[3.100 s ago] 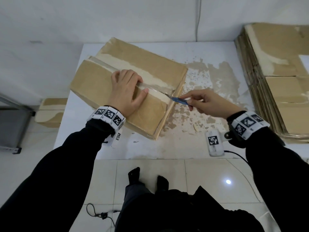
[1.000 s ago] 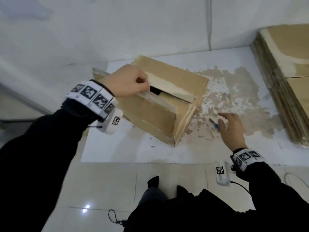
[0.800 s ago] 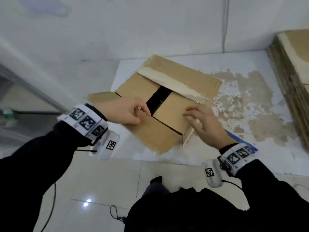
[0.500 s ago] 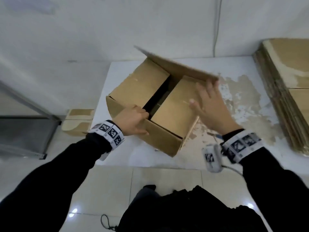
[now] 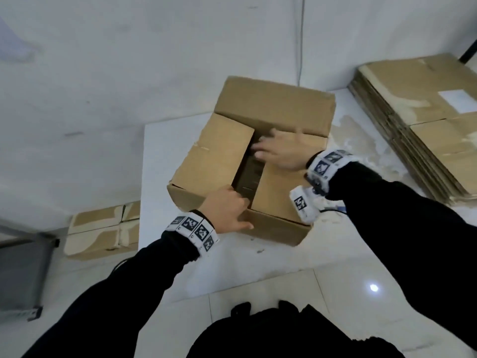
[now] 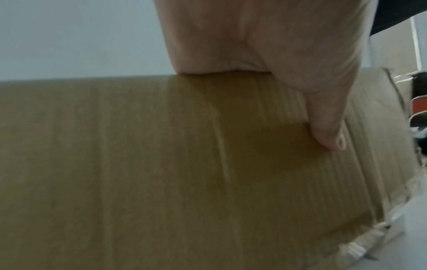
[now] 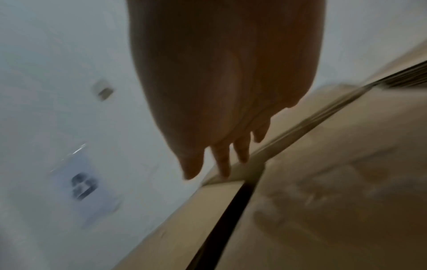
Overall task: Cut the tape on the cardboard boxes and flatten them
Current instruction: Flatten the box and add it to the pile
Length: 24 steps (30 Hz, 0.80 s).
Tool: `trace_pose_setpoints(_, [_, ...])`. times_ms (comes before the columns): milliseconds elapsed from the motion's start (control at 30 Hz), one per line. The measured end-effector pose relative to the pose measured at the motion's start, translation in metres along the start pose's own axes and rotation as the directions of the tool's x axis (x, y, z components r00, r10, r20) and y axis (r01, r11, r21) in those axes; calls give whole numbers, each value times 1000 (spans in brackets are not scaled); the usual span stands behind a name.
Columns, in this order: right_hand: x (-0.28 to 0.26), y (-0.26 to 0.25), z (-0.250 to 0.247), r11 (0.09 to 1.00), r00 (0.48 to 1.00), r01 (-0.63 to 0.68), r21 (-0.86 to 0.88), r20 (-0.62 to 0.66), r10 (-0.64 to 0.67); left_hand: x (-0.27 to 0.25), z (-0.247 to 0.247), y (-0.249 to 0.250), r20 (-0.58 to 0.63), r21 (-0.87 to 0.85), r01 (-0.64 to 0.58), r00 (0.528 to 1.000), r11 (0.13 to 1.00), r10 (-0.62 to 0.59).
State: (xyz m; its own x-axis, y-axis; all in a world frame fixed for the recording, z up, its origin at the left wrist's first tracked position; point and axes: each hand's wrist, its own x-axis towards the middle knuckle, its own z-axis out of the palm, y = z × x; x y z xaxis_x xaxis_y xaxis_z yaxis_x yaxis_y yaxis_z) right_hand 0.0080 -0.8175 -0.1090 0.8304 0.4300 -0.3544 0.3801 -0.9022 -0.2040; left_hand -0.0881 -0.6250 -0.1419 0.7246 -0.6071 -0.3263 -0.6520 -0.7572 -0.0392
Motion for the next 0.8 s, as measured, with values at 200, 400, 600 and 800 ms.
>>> trace_pose_setpoints(200, [-42,-33,-17,1000,998,-5,-30,55,7,-1,0,0,-98,81,-48,994,996,55])
trace_pose_setpoints(400, [-150,-9,-53,951,941,-302,65,-136,309,-11,-7,1,-141,179,-42,988,983,68])
trace_pose_setpoints(600, [-147,-7,5,663,771,-626,412,195,607,-49,-48,-31,-358,222,181,929,958,-92])
trace_pose_setpoints(800, [-108,-4,66,423,744,-526,738,158,649,-74,-28,-129,-254,-50,530,813,847,-524])
